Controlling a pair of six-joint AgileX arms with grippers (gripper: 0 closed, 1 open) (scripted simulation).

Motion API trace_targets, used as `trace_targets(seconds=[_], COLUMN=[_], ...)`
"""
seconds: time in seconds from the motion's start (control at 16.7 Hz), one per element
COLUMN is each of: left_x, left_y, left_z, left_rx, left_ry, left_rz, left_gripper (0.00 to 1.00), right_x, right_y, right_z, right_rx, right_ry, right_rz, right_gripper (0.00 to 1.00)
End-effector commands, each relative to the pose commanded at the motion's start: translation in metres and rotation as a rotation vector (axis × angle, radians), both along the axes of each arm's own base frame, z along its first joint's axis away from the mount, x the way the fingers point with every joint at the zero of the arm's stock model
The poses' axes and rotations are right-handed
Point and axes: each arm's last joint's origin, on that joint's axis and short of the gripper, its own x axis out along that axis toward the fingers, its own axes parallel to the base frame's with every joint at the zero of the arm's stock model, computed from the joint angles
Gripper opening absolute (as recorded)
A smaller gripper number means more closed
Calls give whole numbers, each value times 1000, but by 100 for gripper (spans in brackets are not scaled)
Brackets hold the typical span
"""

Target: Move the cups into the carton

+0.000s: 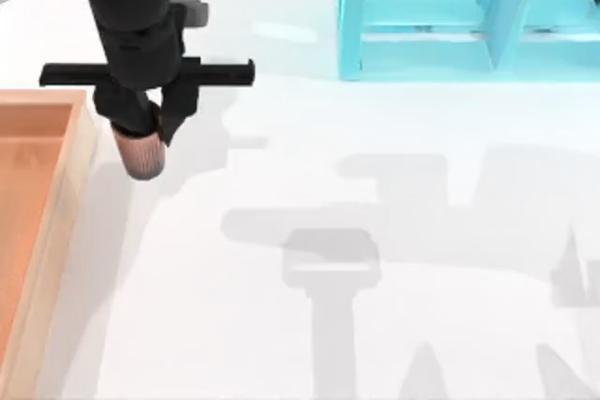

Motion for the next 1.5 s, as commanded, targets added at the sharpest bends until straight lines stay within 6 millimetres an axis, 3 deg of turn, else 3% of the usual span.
trace_targets(seconds=[0.3, 0.48, 0.78, 0.96, 1.08, 1.2, 1.5], left_x=[0, 4, 2, -15, -28, -36, -36], left_y=[1, 26, 125, 189, 216, 228, 229], left_z=[0, 3, 20, 31, 39, 44, 43], left_rx=[4, 1, -27, -56, -72, -80, -77], left_ry=[4, 21, 48, 51, 42, 27, 23], left_rz=[-5, -4, 2, 1, 0, 0, -4], left_gripper=[0, 0, 0, 0, 0, 0, 0], right_x=[0, 0, 0, 0, 0, 0, 0], right_y=[0, 0, 0, 0, 0, 0, 0], right_z=[0, 0, 0, 0, 0, 0, 0], right_rx=[0, 0, 0, 0, 0, 0, 0], right_ry=[0, 0, 0, 0, 0, 0, 0], right_rz=[0, 0, 0, 0, 0, 0, 0], right_gripper=[100, 100, 100, 100, 100, 100, 100])
